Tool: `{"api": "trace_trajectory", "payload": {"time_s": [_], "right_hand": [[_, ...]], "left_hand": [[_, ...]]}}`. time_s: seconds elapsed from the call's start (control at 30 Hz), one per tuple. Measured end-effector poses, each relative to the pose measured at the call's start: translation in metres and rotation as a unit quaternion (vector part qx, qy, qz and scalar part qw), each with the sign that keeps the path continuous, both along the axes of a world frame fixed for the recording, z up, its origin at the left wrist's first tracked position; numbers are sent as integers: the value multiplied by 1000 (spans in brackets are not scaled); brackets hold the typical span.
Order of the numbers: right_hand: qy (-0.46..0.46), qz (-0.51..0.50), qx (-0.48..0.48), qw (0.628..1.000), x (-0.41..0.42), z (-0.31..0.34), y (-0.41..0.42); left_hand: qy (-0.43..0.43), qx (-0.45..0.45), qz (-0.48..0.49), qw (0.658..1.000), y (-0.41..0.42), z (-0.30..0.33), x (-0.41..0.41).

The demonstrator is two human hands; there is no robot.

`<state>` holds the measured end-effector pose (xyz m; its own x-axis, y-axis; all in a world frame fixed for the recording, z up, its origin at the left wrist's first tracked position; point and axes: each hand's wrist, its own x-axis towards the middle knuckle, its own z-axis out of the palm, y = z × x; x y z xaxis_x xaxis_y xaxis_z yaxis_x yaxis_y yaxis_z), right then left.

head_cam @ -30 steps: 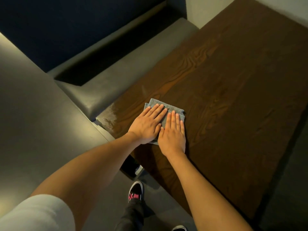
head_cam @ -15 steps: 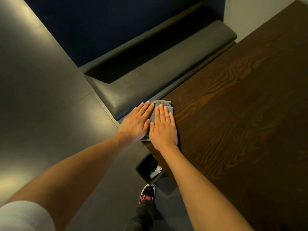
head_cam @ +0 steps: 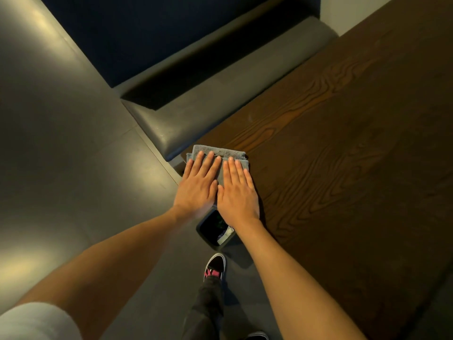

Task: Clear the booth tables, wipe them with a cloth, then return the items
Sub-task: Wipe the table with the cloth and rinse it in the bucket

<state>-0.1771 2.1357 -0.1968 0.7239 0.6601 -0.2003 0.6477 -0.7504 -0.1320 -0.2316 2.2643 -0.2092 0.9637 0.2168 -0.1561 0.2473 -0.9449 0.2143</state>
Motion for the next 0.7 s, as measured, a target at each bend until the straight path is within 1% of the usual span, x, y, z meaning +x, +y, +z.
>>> {"api": "trace_trajectory", "payload": {"time_s": [0.37, 0.6, 0.7], "right_hand": [[2, -54, -6, 999, -48, 3, -117], [-10, -116, 2, 993, -89, 0, -207], [-8, -131, -9, 991, -105, -2, -243]], "left_hand": [[8, 20, -58, 998, -113, 4, -32], [16, 23, -108, 994, -201, 2, -59], [17, 23, -126, 992, -235, 3, -69]]}}
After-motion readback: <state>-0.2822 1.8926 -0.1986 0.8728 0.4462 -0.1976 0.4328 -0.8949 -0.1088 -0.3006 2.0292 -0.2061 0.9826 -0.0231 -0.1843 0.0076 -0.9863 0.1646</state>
